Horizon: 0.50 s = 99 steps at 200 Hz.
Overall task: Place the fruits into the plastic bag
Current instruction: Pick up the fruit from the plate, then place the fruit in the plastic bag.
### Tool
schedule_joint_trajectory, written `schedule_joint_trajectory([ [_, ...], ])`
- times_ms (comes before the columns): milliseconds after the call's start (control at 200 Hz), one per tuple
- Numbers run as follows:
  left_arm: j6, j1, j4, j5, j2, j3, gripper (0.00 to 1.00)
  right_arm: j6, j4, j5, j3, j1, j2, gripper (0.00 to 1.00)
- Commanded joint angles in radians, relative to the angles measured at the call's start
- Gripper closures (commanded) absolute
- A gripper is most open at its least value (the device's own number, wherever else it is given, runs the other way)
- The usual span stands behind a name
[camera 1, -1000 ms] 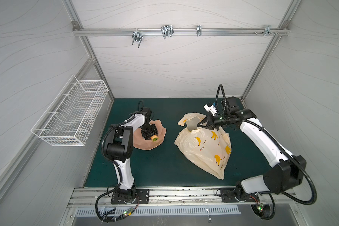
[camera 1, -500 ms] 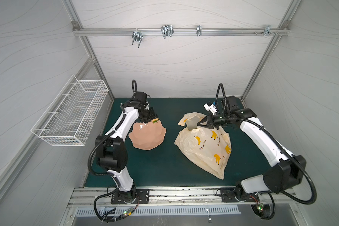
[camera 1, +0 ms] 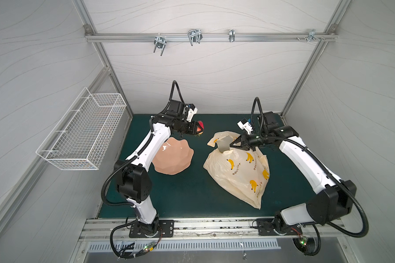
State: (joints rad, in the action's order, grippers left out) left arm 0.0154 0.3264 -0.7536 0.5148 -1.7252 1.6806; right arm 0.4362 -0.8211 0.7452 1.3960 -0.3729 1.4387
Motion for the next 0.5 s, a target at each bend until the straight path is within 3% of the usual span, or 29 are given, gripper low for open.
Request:
schedule_joint_trajectory([
  [0,-0.186,0.043,0.007,0.125,0.005,0.010,0.72,-0.023,-0.038,0.009,0.027,-0.002,-0.011,1.00],
  [165,-0.266,0.096,-0.004,0.123,0.011,-0.019,0.77,-0.027,-0.047,0.005,0.027,-0.002,-0.015,1.00],
  [490,-0.271,0.170,0.063,0.068,-0.024,-0.107,0.76,-0.026,-0.047,0.006,0.018,-0.004,-0.023,1.00],
])
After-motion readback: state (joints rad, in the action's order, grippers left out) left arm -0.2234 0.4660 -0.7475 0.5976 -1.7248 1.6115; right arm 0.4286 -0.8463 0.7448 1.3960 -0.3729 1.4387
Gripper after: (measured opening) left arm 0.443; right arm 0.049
